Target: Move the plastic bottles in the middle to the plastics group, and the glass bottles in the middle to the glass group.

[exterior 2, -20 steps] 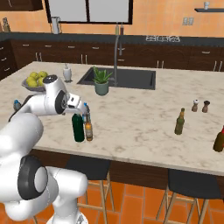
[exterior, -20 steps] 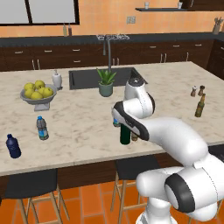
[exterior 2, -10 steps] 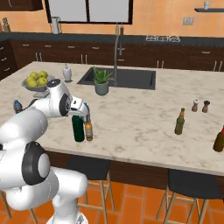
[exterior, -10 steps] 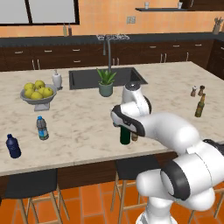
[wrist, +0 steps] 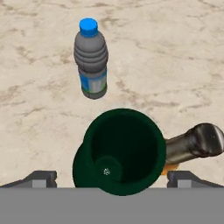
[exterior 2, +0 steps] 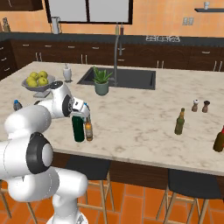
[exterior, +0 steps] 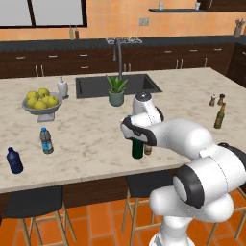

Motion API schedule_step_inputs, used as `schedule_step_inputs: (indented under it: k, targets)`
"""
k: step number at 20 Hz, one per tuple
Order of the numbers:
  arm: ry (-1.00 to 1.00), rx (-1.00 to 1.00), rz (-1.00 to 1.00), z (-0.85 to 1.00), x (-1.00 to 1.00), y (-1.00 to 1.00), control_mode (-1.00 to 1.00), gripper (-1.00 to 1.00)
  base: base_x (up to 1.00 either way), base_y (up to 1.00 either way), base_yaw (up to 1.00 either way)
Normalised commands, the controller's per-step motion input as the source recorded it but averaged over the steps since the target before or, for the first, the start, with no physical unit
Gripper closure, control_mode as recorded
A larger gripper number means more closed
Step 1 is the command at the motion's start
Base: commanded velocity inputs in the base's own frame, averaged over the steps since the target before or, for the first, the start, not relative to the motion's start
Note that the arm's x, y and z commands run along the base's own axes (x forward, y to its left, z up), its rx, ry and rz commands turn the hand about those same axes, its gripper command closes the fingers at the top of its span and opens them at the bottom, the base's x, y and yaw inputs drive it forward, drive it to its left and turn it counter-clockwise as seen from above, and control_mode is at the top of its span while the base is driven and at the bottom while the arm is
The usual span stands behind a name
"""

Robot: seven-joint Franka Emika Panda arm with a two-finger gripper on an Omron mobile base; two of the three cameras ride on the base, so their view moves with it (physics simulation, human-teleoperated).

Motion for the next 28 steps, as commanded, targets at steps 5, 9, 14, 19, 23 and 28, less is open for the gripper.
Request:
schedule_step_inputs:
  k: [5, 9, 14, 19, 23, 28]
  targets:
    - [0.0, 0.0, 0.0, -0.12, 0.08, 0.0, -1.0, -1.0, 0.0, 0.0, 0.0]
    - [0.0, 0.0, 0.0, -0.11, 0.03, 0.0, -1.0, -1.0, 0.0, 0.0, 0.0]
    - [0.0, 0.0, 0.0, -0.03, 0.01, 0.0, -1.0, -1.0, 0.0, 0.0, 0.0]
    - [0.0, 0.0, 0.0, 0.0, -0.01, 0.0, -1.0, 1.0, 0.0, 0.0, 0.0]
    - [-0.05, 0.01, 0.01, 0.04, -0.66, -0.01, -1.0, 1.0, 0.0, 0.0, 0.0]
    - [-0.19, 0.01, 0.05, 0.23, -0.96, 0.0, -1.0, 1.0, 0.0, 0.0, 0.0]
